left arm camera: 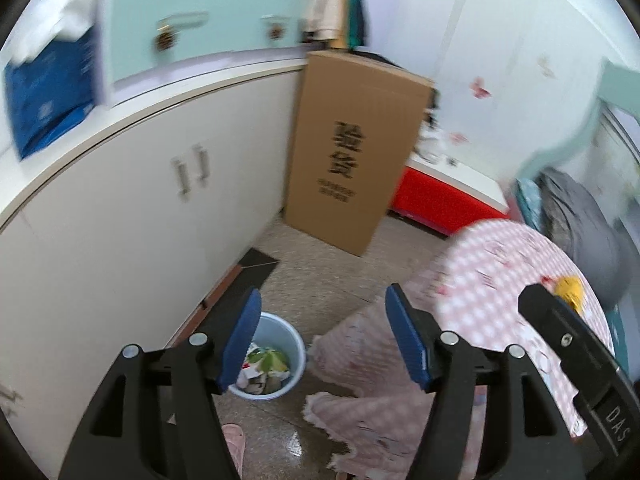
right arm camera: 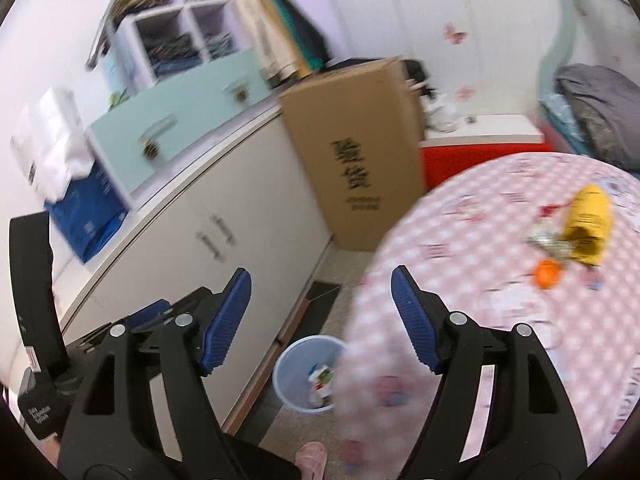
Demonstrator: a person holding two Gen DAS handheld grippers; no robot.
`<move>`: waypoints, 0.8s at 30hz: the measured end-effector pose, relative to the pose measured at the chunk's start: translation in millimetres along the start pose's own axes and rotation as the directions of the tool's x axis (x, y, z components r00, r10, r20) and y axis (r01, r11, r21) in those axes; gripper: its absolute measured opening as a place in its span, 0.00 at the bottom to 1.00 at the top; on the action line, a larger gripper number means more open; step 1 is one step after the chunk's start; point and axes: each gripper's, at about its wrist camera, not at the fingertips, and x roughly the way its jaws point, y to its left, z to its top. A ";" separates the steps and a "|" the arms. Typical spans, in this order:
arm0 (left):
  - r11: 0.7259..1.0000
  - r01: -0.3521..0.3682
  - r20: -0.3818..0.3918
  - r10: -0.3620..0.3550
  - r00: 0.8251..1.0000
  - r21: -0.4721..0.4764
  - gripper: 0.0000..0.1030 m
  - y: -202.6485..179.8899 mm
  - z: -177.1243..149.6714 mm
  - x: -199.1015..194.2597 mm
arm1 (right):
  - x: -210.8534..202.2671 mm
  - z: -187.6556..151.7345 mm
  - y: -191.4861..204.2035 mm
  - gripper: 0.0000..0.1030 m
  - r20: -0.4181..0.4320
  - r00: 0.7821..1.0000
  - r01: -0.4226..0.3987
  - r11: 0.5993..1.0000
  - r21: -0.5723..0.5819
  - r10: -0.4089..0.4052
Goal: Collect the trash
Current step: 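Move both tools back over the table toward the orange cap and foil wrapper, then grasp the orange cap with the left gripper while the right gripper grasps the foil wrapper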
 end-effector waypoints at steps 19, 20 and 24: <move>0.895 0.286 -0.216 -0.222 0.951 0.342 0.66 -223.4 -54.5 52.0 | -73.9 -17.3 -201.7 0.71 0.031 0.956 0.270 0.918 0.292 -0.292; 0.889 0.290 -0.227 -0.219 0.949 0.353 0.66 -232.7 -57.0 57.4 | -73.1 -18.0 -208.0 0.71 0.027 0.955 0.274 0.915 0.297 -0.295; 0.875 0.308 -0.258 -0.221 0.941 0.373 0.66 -255.1 -61.3 77.3 | -67.0 -21.0 -222.8 0.71 0.006 0.953 0.285 0.908 0.306 -0.302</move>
